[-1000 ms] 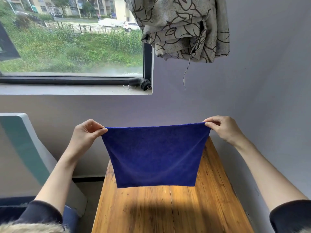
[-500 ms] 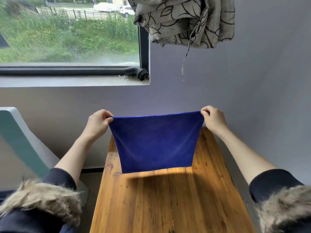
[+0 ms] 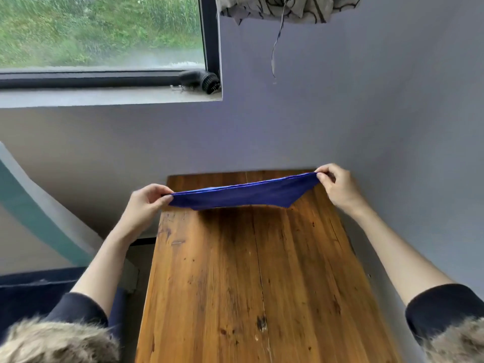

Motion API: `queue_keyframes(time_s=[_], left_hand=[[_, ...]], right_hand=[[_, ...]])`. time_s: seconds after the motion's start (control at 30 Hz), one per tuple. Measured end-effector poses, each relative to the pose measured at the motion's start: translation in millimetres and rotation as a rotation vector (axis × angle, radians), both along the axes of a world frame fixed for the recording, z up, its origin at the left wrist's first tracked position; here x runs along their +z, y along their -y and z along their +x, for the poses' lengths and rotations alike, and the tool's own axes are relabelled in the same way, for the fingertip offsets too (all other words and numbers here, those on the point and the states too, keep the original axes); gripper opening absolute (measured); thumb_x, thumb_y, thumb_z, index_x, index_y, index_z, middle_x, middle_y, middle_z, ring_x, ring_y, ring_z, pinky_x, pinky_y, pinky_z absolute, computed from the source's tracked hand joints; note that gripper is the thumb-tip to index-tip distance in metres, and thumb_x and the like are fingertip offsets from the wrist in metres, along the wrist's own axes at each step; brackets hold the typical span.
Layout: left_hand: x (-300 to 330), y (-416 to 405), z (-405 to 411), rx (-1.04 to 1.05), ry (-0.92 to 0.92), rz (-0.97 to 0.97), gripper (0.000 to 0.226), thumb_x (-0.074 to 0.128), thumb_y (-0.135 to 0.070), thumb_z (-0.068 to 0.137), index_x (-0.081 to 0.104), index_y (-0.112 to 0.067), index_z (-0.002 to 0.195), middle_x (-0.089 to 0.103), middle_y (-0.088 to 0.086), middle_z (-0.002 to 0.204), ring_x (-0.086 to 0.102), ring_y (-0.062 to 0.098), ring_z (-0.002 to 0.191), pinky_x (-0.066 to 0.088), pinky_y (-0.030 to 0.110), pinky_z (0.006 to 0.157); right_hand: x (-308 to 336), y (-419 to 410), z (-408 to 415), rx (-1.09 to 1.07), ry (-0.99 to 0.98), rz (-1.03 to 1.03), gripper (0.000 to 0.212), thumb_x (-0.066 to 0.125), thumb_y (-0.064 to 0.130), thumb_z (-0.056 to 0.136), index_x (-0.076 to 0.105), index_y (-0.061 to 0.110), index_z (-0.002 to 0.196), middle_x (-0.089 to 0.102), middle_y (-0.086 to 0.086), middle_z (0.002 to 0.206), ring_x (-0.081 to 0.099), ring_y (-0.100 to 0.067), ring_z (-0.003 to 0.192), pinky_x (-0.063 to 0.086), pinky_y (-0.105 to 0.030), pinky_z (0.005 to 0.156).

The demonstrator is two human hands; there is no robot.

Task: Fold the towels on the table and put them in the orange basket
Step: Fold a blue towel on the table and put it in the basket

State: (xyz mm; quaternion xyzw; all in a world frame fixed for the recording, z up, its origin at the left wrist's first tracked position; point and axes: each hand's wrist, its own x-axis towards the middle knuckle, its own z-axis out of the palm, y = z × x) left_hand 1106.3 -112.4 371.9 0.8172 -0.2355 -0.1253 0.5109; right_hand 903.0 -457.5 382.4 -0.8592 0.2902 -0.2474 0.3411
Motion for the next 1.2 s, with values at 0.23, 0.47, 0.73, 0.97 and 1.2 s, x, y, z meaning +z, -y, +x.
queue_keyframes(time_s=[0.23, 0.47, 0.73, 0.97, 1.2], left_hand=[[-87, -28, -60, -0.177, -0.367, 0.373, 0.004, 0.061, -0.001, 0.086, 0.065, -0.002, 0.086, 0.069, 0.015, 0.087, 0.062, 0.020, 0.079, 0.050, 0.036, 0.081], [-122, -41, -93, -0.246, -0.613, 0.517, 0.008, 0.058, -0.010, 0.090, 0.063, -0.006, 0.096, 0.069, 0.009, 0.092, 0.065, 0.016, 0.086, 0.051, 0.019, 0.068], [-142, -26, -84, -0.063, -0.487, 0.410, 0.007, 0.058, -0.014, 0.091, 0.064, -0.009, 0.092, 0.068, 0.006, 0.091, 0.064, 0.021, 0.089, 0.052, 0.023, 0.070], [-167, 12, -44, 0.001, -0.391, 0.431, 0.007, 0.060, -0.016, 0.090, 0.065, -0.013, 0.095, 0.068, 0.004, 0.094, 0.063, 0.018, 0.091, 0.053, 0.036, 0.084], [-199, 35, -21, 0.080, -0.390, 0.426, 0.006, 0.061, -0.012, 0.089, 0.066, -0.013, 0.093, 0.069, 0.006, 0.094, 0.064, 0.021, 0.091, 0.052, 0.038, 0.086]], right_hand=[[-97, -27, -88, 0.033, -0.406, 0.293, 0.012, 0.054, 0.006, 0.091, 0.064, 0.011, 0.089, 0.066, -0.007, 0.090, 0.061, -0.021, 0.087, 0.047, -0.031, 0.080], [-134, -41, -131, 0.048, -0.681, 0.504, 0.012, 0.056, 0.011, 0.091, 0.066, 0.011, 0.086, 0.067, -0.006, 0.087, 0.061, -0.017, 0.080, 0.051, -0.030, 0.075], [-158, -36, -101, -0.147, -0.521, 0.671, 0.017, 0.052, 0.009, 0.094, 0.062, -0.002, 0.100, 0.062, -0.013, 0.095, 0.059, -0.021, 0.085, 0.051, -0.026, 0.067], [-203, -6, -58, -0.194, -0.456, 0.619, 0.010, 0.053, 0.012, 0.093, 0.062, 0.012, 0.088, 0.063, -0.007, 0.086, 0.058, -0.022, 0.081, 0.051, -0.037, 0.075], [-242, 7, -35, -0.206, -0.463, 0.516, 0.010, 0.052, 0.010, 0.093, 0.062, 0.008, 0.091, 0.061, -0.006, 0.087, 0.055, -0.020, 0.082, 0.041, -0.028, 0.069]])
